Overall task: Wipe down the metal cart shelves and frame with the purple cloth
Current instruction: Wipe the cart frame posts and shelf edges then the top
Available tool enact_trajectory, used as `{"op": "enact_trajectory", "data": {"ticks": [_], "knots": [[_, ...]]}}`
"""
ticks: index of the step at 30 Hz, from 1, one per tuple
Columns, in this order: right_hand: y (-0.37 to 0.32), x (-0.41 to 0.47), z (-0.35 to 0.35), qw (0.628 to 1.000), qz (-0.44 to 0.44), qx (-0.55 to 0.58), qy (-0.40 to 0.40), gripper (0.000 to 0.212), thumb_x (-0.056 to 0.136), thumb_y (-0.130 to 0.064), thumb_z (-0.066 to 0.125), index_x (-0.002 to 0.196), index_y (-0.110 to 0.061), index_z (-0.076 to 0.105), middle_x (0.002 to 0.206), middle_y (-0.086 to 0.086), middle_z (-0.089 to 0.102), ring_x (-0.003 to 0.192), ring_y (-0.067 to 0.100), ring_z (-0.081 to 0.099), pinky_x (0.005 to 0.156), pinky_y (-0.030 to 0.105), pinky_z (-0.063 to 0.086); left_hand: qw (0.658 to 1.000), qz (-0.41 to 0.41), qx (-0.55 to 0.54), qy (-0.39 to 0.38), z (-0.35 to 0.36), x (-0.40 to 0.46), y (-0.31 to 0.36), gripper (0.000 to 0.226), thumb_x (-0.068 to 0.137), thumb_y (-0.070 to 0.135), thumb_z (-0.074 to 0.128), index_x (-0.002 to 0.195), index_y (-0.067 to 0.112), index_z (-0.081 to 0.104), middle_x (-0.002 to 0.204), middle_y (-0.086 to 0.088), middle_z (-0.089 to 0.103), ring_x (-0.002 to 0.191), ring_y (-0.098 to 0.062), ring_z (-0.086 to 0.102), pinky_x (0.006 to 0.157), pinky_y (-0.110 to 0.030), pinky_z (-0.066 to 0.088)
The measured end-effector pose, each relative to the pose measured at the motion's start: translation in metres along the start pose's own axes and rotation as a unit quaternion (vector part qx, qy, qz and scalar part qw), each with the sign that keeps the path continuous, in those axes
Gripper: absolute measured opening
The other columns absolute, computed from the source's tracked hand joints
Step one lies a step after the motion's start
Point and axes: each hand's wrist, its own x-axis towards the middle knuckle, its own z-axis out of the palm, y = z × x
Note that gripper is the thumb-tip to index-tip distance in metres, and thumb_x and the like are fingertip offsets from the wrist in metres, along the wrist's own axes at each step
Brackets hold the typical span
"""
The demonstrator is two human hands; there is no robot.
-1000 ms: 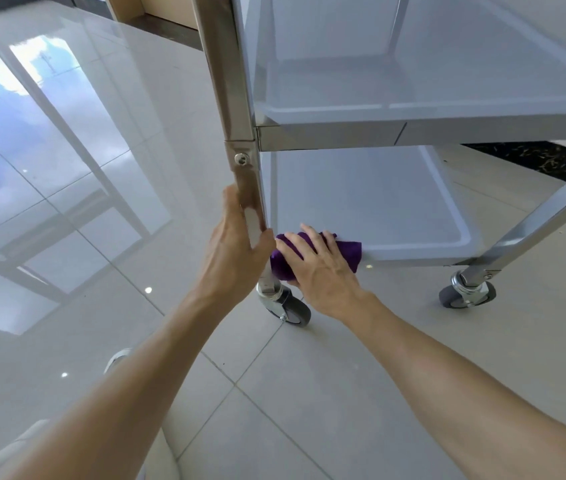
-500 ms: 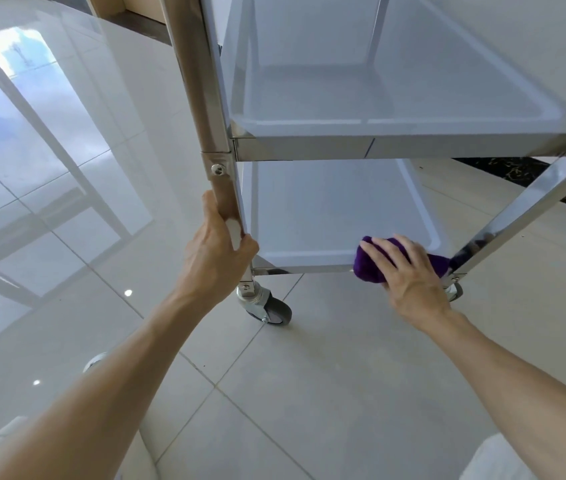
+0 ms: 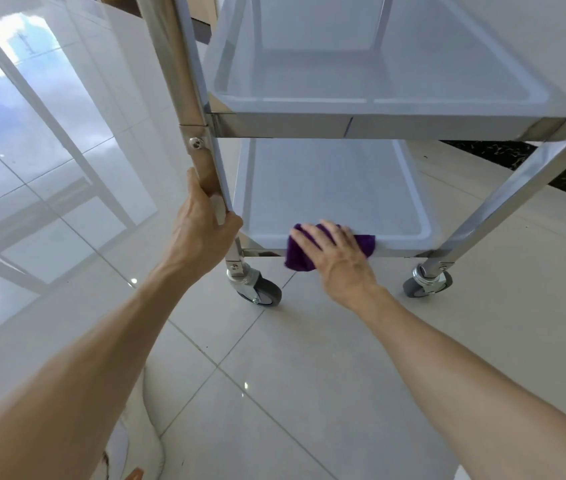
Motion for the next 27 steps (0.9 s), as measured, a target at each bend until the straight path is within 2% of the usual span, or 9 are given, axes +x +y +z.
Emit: {"op": "enact_trajectory", "data": {"ticks": [5,8,11,14,17,20,22,25,27], "knots": [[0.059,-0.036,-0.001,0.995,0.087,-0.009,-0.055,0.093,0.084,-0.001,0.058,0.157,-0.025,0.006,0.161,-0.001,0.018,0.144,0.031,0.017,0.121,0.047,0.015,0.999,-0.043,0.018,0.019,-0.014,0.014,-0.010,0.047,0.090,0.010,0.055,0.114,0.032,0.022,0.089,0.010,0.051,0.075,-0.010,0.055,0.051,-0.022,0.041],[0.058,-0.038,-0.004,0.993,0.090,0.060,-0.045,0.083,0.088,-0.005,0.061,0.157,-0.023,0.017,0.159,-0.003,0.025,0.144,0.028,0.020,0.120,0.046,0.020,0.994,-0.087,0.058,0.032,-0.025,0.021,-0.015,0.034,0.096,0.019,0.050,0.117,0.024,0.024,0.087,0.006,0.051,0.071,-0.013,0.052,0.050,-0.027,0.038],[0.041,-0.048,-0.015,0.982,0.041,0.182,0.028,0.072,0.086,-0.001,0.064,0.151,-0.017,0.036,0.151,0.000,0.042,0.139,0.030,0.032,0.116,0.046,0.029,0.973,-0.153,0.173,0.021,-0.041,0.028,-0.018,0.039,0.099,0.025,0.047,0.132,0.010,0.031,0.097,-0.006,0.052,0.069,-0.021,0.051,0.058,-0.034,0.041],[0.027,-0.070,-0.027,0.968,-0.007,0.233,0.096,0.072,0.083,0.005,0.064,0.148,-0.015,0.042,0.149,0.000,0.045,0.139,0.029,0.036,0.117,0.044,0.032,0.901,-0.186,0.388,-0.055,-0.063,0.029,-0.019,0.028,0.099,0.024,0.045,0.111,0.001,0.054,0.083,-0.014,0.058,0.065,-0.029,0.061,0.053,-0.035,0.052],[0.020,-0.089,-0.040,0.951,-0.013,0.277,0.135,0.072,0.084,0.005,0.063,0.149,-0.015,0.041,0.151,-0.003,0.042,0.142,0.024,0.033,0.117,0.045,0.032,0.883,-0.167,0.405,-0.170,-0.066,0.025,-0.009,0.030,0.098,0.027,0.051,0.086,0.001,0.062,0.075,-0.016,0.065,0.059,-0.029,0.067,0.038,-0.030,0.052],[0.019,-0.099,-0.062,0.925,0.014,0.322,0.201,0.069,0.088,0.001,0.064,0.150,-0.014,0.039,0.154,-0.004,0.039,0.145,0.022,0.029,0.117,0.046,0.033,0.920,-0.084,0.328,-0.198,-0.047,0.023,0.030,0.034,0.099,0.039,0.051,0.078,0.016,0.066,0.068,0.000,0.071,0.051,-0.014,0.069,0.041,-0.027,0.053],[0.022,-0.103,-0.084,0.896,0.027,0.347,0.277,0.059,0.093,-0.009,0.062,0.148,-0.011,0.041,0.152,-0.001,0.042,0.143,0.024,0.033,0.116,0.039,0.035,0.937,0.048,0.321,-0.129,-0.031,0.018,0.070,0.044,0.098,0.054,0.040,0.075,0.025,0.064,0.061,0.011,0.068,0.046,-0.006,0.065,0.047,-0.027,0.052],[0.030,-0.103,-0.116,0.809,0.097,0.429,0.390,0.061,0.090,-0.010,0.069,0.144,-0.020,0.045,0.142,-0.001,0.049,0.129,0.024,0.049,0.100,0.023,0.048,0.927,0.271,0.259,0.016,-0.013,0.003,0.130,0.046,0.100,0.055,0.032,0.080,0.026,0.061,0.063,0.013,0.065,0.055,-0.015,0.064,0.055,-0.032,0.050],[0.036,-0.098,-0.133,0.738,0.160,0.495,0.429,0.062,0.089,-0.013,0.072,0.143,-0.025,0.044,0.137,-0.005,0.053,0.120,0.021,0.057,0.092,0.025,0.052,0.930,0.333,0.154,0.031,-0.004,-0.005,0.165,0.032,0.101,0.047,0.038,0.093,0.023,0.058,0.076,0.014,0.067,0.062,-0.015,0.063,0.058,-0.035,0.050]]}}
